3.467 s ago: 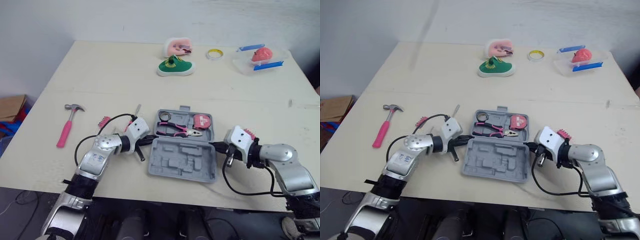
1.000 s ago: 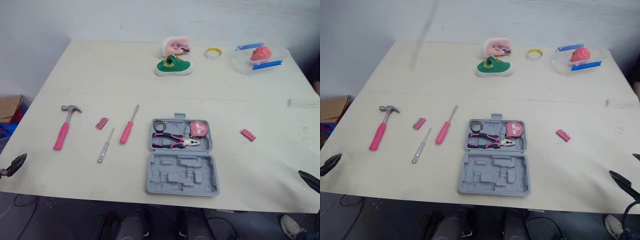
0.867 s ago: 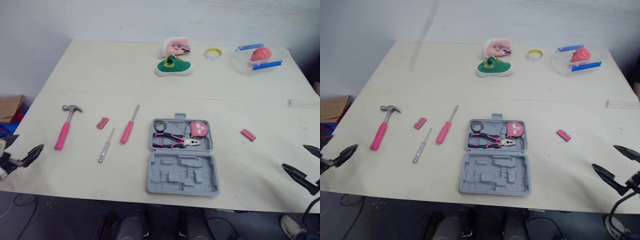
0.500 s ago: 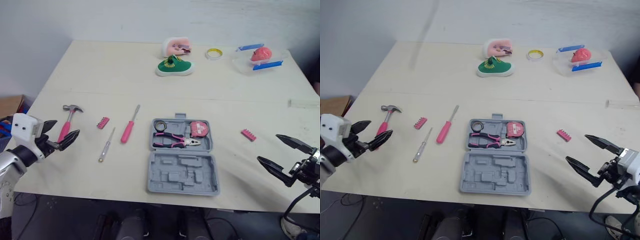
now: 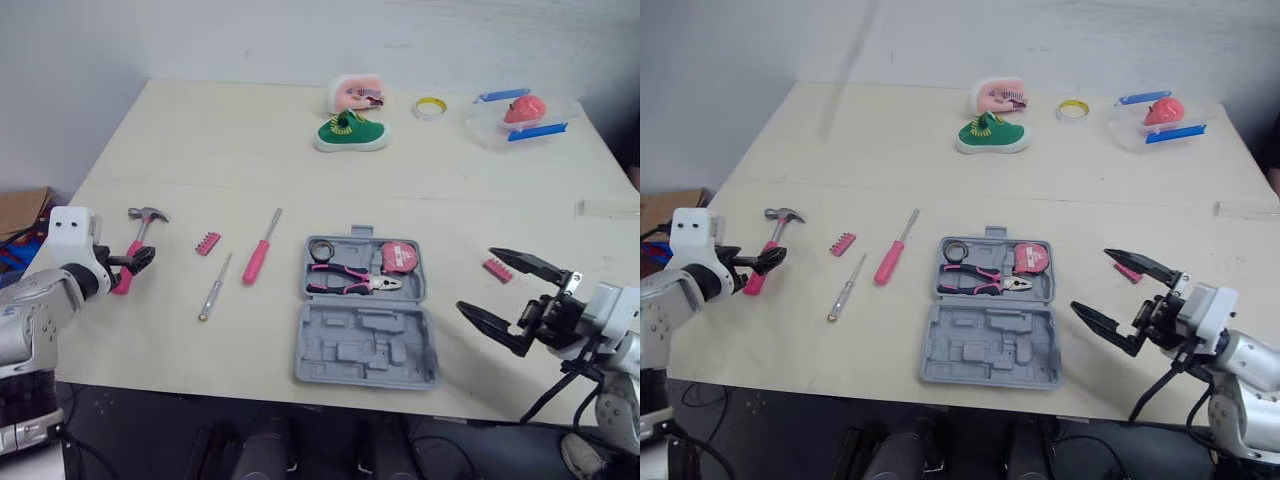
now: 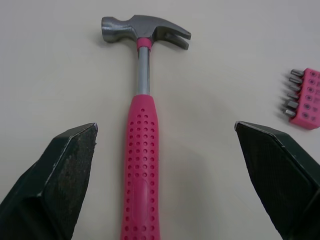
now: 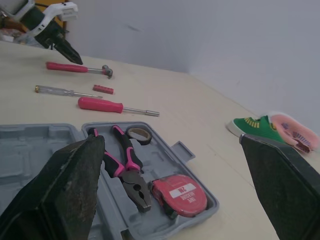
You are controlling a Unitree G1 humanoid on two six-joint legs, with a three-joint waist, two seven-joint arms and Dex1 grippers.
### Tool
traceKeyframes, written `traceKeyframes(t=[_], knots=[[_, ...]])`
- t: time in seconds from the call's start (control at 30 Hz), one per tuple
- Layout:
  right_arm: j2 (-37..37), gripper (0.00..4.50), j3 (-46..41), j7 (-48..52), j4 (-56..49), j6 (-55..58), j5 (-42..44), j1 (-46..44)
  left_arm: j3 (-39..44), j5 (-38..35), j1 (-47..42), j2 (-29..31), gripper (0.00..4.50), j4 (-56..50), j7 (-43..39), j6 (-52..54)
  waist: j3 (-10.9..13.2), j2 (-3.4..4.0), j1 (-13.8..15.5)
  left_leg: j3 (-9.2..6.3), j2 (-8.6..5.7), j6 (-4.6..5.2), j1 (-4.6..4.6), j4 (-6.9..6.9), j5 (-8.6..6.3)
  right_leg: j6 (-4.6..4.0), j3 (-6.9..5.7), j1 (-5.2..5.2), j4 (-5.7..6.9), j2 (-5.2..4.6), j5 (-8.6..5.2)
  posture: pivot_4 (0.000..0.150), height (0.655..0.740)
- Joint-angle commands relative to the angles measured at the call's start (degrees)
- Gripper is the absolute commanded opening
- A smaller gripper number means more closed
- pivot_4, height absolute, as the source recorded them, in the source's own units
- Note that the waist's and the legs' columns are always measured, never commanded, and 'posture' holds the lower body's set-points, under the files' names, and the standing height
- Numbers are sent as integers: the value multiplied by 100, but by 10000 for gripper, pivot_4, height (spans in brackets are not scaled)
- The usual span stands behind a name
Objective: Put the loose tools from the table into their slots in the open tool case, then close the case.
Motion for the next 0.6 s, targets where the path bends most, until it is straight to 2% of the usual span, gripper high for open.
traceKeyframes(t=[0.03, 0.27, 0.4, 0.6], knots=[[-12, 45000, -51, -54, -107, -90, 8, -66, -193, 168, -208, 158, 44551, 66, -227, -235, 0, -1, 32, 0, -1, 0, 0, 1, -1, 0, 0, 1, -2, -1, 0, 1500, 7400], [12, 45000, 83, -64, -43, -125, -144, -141, -1213, 352, -483, 148, 44551, 168, -1080, -528, 1, -3, 66, -1, -4, 1, -1, 1, 0, 0, -3, 4, -5, 1, 0, 1500, 7400], [-25, 45000, 85, -69, -30, -154, -188, -121, -1021, 78, -45, 275, 44551, -701, -1123, 250, 1, -4, -16, 2, -2, 15, -1, -3, 6, 1, -1, 2, -3, 2, 0, 1500, 7400], [-30, 45000, 85, -29, -9, -197, -201, -52, -586, -338, 547, -59, 44551, -2216, -751, 1362, 2, -4, -26, -2, 3, 30, -2, -7, 13, 0, -3, 7, 4, 4, 0, 1500, 7400]])
